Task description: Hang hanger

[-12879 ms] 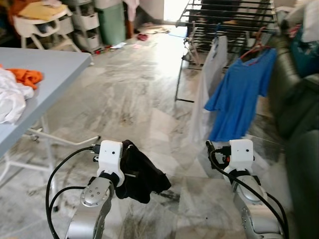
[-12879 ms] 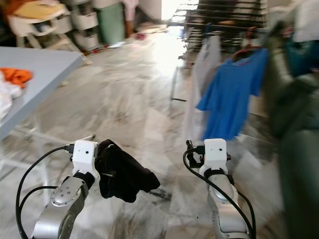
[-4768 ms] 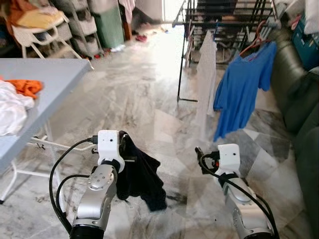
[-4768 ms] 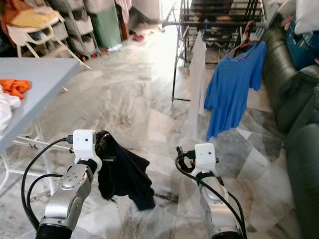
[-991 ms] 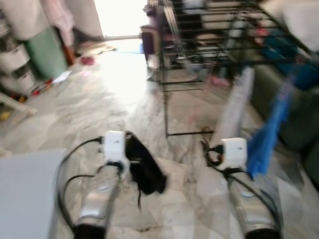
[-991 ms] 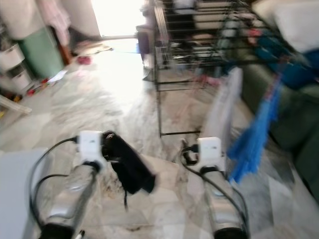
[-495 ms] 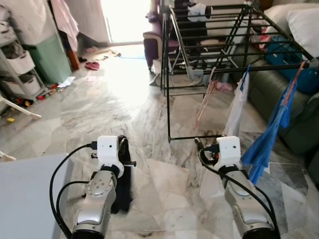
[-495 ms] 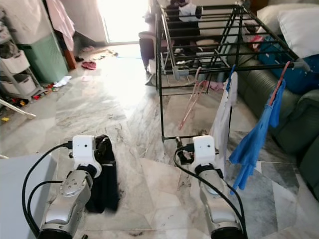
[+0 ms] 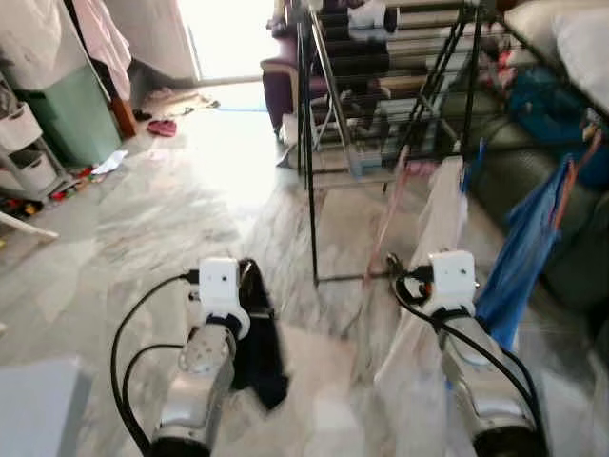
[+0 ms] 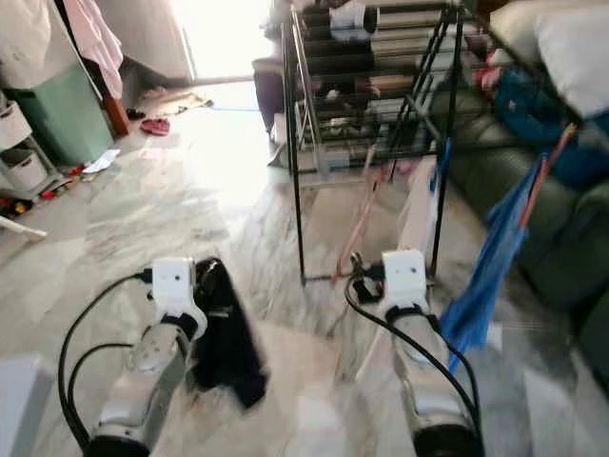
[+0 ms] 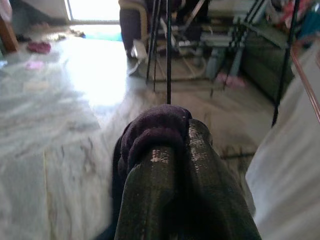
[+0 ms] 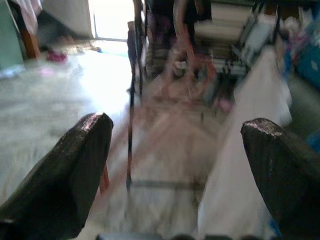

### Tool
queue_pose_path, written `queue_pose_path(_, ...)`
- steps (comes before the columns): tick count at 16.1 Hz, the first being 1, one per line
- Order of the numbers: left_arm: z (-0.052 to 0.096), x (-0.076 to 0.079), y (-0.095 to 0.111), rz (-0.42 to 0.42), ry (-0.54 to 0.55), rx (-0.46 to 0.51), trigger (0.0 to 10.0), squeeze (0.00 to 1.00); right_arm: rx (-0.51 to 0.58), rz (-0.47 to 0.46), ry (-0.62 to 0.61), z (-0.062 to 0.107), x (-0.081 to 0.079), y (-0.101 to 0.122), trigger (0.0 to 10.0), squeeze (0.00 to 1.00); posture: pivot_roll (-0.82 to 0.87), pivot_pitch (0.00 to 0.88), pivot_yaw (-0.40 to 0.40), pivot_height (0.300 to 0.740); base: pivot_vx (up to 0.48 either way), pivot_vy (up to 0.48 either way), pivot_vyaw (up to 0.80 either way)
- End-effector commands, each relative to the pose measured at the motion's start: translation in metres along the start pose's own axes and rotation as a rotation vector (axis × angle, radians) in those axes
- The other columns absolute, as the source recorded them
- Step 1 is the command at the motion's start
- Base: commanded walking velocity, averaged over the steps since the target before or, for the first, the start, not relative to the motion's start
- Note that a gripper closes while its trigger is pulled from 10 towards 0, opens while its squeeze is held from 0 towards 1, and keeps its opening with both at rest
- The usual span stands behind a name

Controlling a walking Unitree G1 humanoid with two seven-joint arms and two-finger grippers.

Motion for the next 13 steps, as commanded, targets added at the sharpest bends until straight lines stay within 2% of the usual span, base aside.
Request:
queue_pose_path(1,-0.0007,-0.0068,0.008,-0.007,0.01,0.033,10.0,0.0,0.018,-0.009,0.015,-0.0032,-0.0069,0.0061,10.0,0.0,-0.05,0.0,0.051,0.74,0.469,0.0,0.0)
queue_pose_path(4,-0.0001,-0.0063,0.0053,-0.005,0.011,0.024,10.0,0.0,0.016,-0.009,0.008,-0.0036,-0.0082,0.0065,10.0,0.0,-0.05,0.0,0.048,0.74,0.466,0.0,0.0)
queue_pose_path(10,0.0008,-0.0034,0.0017,0.001,0.006,0.004,10.0,0.0,-0.007,0.002,-0.018,-0.0067,-0.0068,0.0051,10.0,0.0,-0.05,0.0,0.043,0.74,0.0,0.0,0.0)
queue_pose_path(13,0.0027,-0.0069,-0.0005,-0.001,0.005,-0.005,10.0,0.0,-0.018,-0.011,-0.011,-0.0078,-0.0134,0.0037,10.0,0.0,-0.04,0.0,0.043,0.74,0.0,0.0,0.0)
Point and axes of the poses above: a point about 5 cm out from each wrist's last joint towards the gripper, its own z axis pointing back from the gripper into the wrist, its own y axis along the axis of the wrist's last joint, x = y × z, the point moved 2 cm from there along -z, pointing out of the wrist towards the gripper, and after that the axes turned 2 degrees about z, right-handed, at the moved point
